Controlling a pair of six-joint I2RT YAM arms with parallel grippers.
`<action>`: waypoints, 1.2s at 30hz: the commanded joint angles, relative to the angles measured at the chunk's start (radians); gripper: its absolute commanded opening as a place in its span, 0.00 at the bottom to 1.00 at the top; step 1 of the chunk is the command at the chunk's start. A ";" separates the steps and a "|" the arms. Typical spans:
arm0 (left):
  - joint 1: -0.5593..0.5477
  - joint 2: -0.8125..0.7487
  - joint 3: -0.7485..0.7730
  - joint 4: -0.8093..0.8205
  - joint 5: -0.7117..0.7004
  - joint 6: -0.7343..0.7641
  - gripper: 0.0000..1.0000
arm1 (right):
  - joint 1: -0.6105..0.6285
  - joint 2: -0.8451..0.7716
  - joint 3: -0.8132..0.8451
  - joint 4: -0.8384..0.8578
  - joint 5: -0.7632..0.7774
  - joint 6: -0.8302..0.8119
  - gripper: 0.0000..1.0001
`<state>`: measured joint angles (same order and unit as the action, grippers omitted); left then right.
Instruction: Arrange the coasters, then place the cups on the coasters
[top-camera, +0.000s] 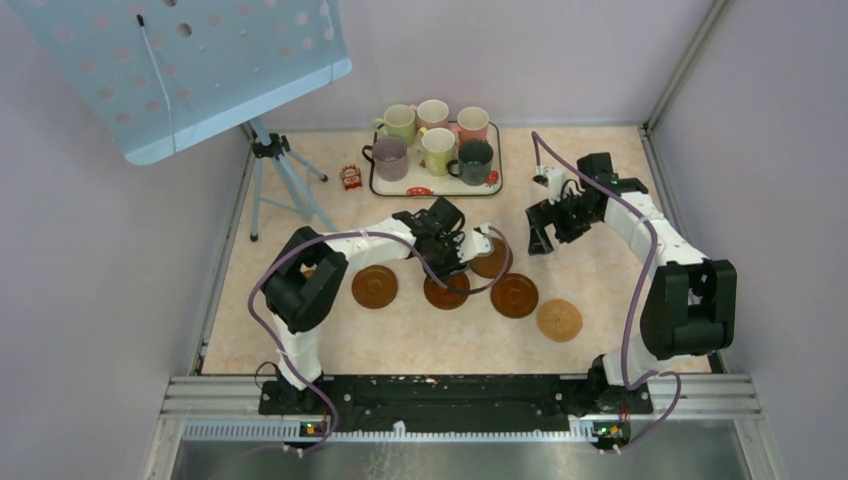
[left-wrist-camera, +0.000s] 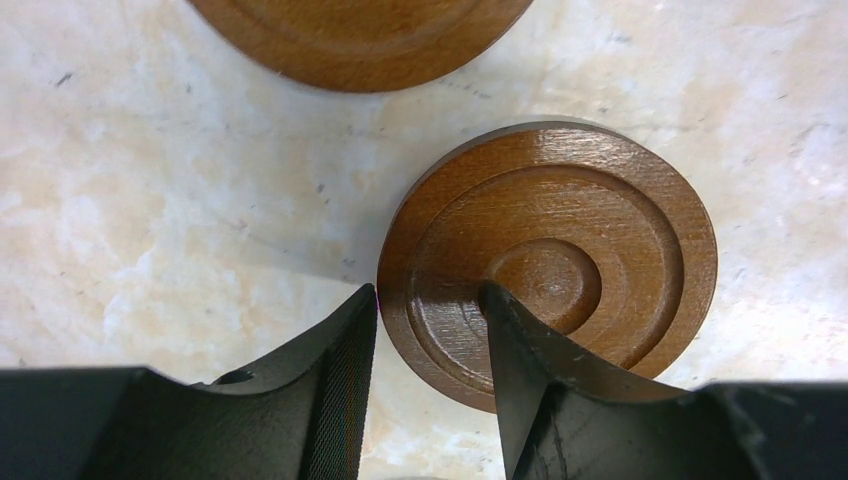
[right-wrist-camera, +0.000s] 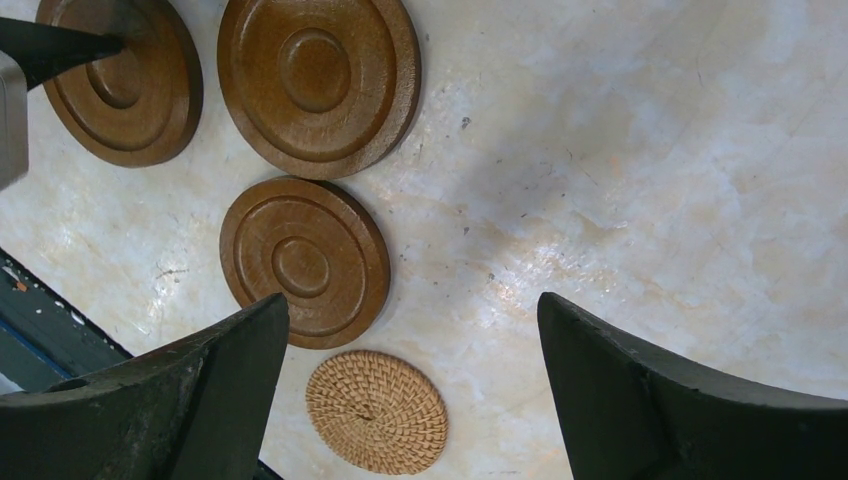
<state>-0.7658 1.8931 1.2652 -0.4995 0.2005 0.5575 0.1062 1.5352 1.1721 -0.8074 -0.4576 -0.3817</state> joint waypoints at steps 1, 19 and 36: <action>0.037 -0.031 -0.033 -0.019 -0.053 0.043 0.50 | -0.006 -0.013 0.002 0.010 -0.018 -0.014 0.92; 0.045 -0.080 -0.020 -0.055 -0.013 0.013 0.67 | -0.006 -0.018 -0.004 0.002 -0.025 -0.030 0.92; 0.153 -0.326 -0.021 0.065 0.274 -0.135 0.89 | 0.136 -0.058 -0.142 0.167 0.057 -0.018 0.85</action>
<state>-0.6674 1.6638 1.2861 -0.5289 0.3653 0.4824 0.2123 1.5158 1.0321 -0.7376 -0.4290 -0.4030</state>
